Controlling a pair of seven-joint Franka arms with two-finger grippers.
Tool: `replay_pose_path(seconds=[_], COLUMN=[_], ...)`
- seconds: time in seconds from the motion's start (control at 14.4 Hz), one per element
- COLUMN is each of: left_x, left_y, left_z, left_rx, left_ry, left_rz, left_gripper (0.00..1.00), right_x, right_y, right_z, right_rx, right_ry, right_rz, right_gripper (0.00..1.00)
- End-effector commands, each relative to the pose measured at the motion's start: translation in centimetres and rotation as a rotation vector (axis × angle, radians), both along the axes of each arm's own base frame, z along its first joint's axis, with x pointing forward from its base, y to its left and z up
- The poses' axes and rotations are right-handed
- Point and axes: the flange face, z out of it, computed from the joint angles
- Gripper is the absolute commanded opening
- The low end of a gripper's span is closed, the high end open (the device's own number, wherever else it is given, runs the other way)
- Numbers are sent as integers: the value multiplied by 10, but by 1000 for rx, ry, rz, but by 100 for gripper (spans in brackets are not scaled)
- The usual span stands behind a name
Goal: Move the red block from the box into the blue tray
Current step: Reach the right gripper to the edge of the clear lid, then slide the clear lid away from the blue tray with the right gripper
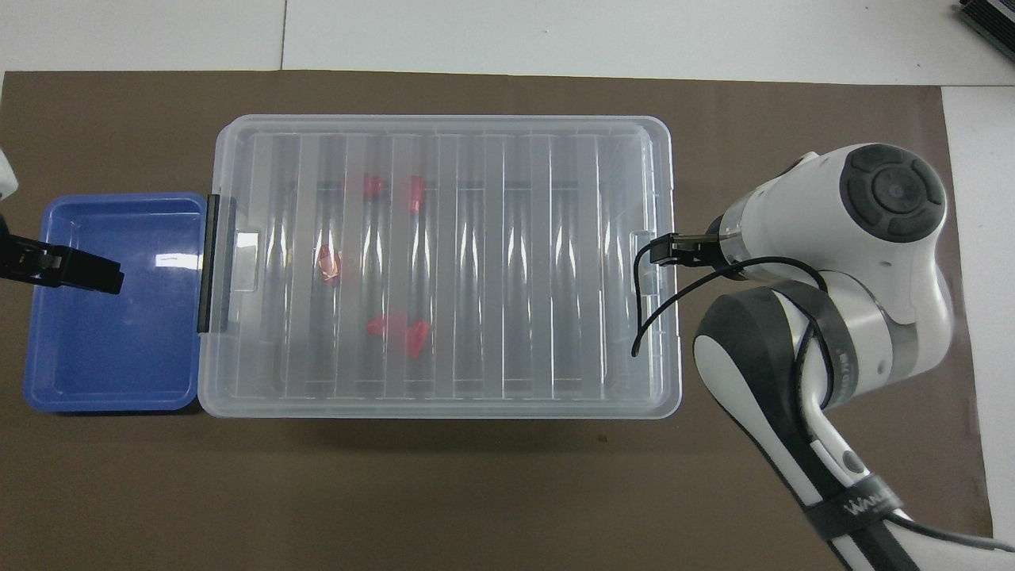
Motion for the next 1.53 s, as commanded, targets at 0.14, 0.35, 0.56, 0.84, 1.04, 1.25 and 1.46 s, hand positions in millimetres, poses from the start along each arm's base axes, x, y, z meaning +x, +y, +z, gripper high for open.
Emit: replay_pose_path(seconds=[0.14,0.35,0.56,0.84,1.04,1.25,1.46], left_x=[-7,-8,-7,-7,-8,-8,-7], left_y=[3,3,3,3,3,-5,0], left_z=[0,1,0,0,1,1,3], left_rx=[19,19,19,19,20,18,16], left_ry=[-2,-3,-2,-2,-4,-8,-17], left_rz=[-7,-7,-8,-8,-7,-22,-7], left_gripper=[100,100,100,100,100,100,100], right_x=[4,7,10,7,8,8,8], right_y=[-29,-52,-79,-103,-131,-152,-172], right_z=[-4,-7,-8,-14,-15,-14,-14], right_rx=[0,-6,-9,-15,-18,-25,-36], right_ry=[-4,2,5,31,33,35,33], right_rz=[49,72,71,95,123,145,168], right_gripper=[95,95,95,95,95,95,96])
